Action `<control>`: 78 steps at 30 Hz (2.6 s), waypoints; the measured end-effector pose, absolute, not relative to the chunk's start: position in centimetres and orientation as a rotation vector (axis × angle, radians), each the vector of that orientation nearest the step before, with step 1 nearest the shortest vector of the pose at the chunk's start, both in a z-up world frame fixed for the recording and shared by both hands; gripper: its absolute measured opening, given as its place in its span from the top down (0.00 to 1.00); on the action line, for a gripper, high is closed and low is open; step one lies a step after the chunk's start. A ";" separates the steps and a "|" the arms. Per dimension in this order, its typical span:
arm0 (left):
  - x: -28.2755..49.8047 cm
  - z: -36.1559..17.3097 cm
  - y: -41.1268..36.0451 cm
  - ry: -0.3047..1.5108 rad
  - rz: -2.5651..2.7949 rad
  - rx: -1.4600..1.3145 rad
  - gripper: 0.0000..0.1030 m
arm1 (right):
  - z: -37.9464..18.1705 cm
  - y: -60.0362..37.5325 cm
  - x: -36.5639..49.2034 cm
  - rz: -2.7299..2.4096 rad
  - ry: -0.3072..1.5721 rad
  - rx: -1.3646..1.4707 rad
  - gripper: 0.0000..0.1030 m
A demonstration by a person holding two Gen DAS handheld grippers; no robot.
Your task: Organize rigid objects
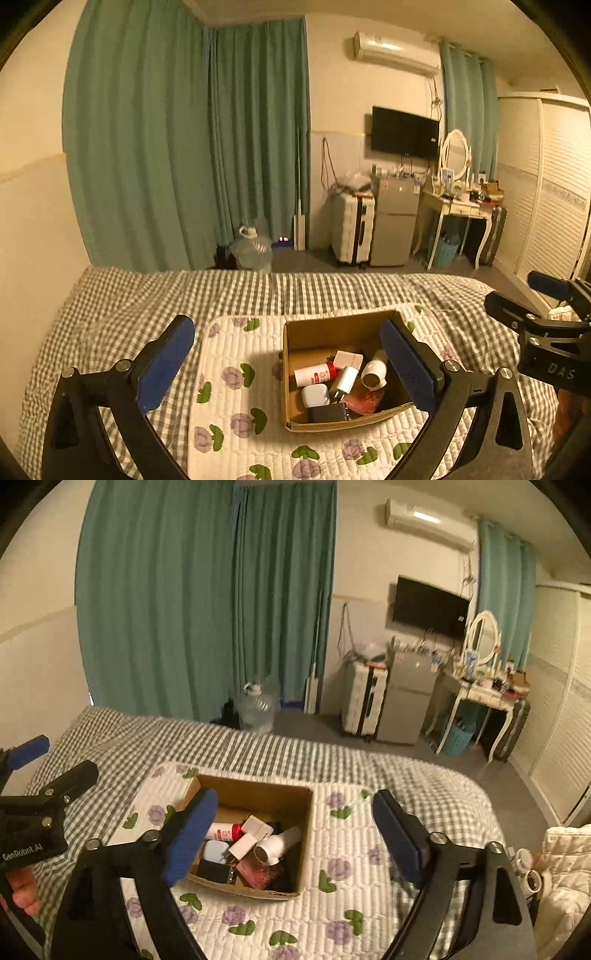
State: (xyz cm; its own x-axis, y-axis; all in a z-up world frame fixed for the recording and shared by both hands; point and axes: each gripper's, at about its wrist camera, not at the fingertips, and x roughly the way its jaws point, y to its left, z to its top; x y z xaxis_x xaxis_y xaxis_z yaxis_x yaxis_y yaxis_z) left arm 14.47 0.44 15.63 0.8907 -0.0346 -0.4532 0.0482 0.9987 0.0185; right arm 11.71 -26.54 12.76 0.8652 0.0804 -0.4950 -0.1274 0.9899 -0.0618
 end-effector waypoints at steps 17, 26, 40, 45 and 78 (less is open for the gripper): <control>8.5 5.9 0.4 0.322 -0.027 -0.045 0.00 | 3.3 -28.2 4.3 0.094 0.382 0.013 0.00; 9.6 1.8 -1.0 0.354 -0.007 0.038 0.00 | -1.8 -28.3 6.8 0.081 0.421 -0.014 0.00; 10.0 0.5 -1.2 0.381 -0.003 0.039 0.00 | -2.8 -28.6 7.4 0.068 0.450 -0.015 0.00; 10.0 0.5 -1.2 0.389 -0.005 0.036 0.00 | -2.7 -28.6 7.3 0.068 0.447 -0.018 0.00; 10.7 0.1 -1.1 0.418 -0.015 0.041 0.00 | -2.6 -28.4 7.4 0.055 0.454 -0.032 0.00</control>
State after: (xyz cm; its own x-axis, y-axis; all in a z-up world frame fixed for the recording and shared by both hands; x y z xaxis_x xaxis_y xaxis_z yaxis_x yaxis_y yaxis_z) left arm 10.67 -1.07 0.12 0.9137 -0.0058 -0.4064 0.0229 0.9990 0.0371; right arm 7.40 -28.44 -2.63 0.8972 0.0455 -0.4393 -0.0597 0.9980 -0.0185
